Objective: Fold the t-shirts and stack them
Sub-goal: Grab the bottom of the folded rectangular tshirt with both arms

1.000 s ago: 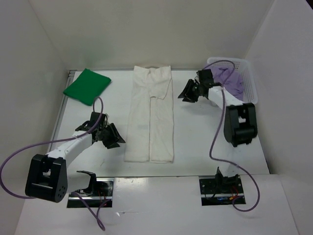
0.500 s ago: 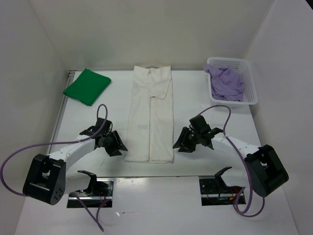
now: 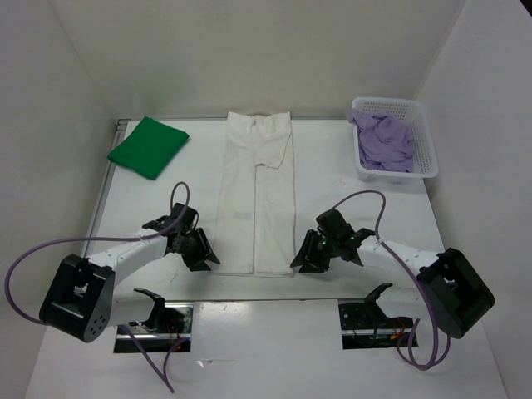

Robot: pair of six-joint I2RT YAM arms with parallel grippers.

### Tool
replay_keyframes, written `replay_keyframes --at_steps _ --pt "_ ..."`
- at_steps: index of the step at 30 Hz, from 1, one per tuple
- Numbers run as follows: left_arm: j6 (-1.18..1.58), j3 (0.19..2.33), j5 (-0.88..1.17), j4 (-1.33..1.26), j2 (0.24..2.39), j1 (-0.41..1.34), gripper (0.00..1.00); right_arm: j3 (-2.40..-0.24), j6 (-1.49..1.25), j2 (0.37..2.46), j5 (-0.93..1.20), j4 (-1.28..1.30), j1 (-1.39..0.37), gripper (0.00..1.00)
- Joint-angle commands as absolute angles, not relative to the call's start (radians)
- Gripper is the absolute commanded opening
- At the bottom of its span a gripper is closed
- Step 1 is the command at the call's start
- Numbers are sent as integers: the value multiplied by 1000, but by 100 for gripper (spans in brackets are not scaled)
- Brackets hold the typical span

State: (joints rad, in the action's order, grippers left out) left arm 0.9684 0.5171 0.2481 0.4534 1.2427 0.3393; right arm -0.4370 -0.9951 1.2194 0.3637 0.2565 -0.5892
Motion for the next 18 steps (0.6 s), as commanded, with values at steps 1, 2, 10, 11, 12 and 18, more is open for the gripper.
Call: replay_keyframes --at_steps 1,2,10,11,12,18 --pt "980 518 215 491 1266 344 48 -434 -1011 1226 376 201 -626 44" --pt "980 518 215 491 1266 344 46 -434 -1011 1238 376 189 -626 44" --pt "980 528 245 509 1295 344 39 -463 -992 1313 396 178 -635 39" --pt "980 528 245 509 1295 344 42 -463 -992 1313 396 178 -644 39" --pt "980 537 255 520 1295 344 44 -472 -992 1313 396 178 -644 35" --pt "980 537 285 532 1304 362 37 -472 -992 1315 396 178 -653 23"
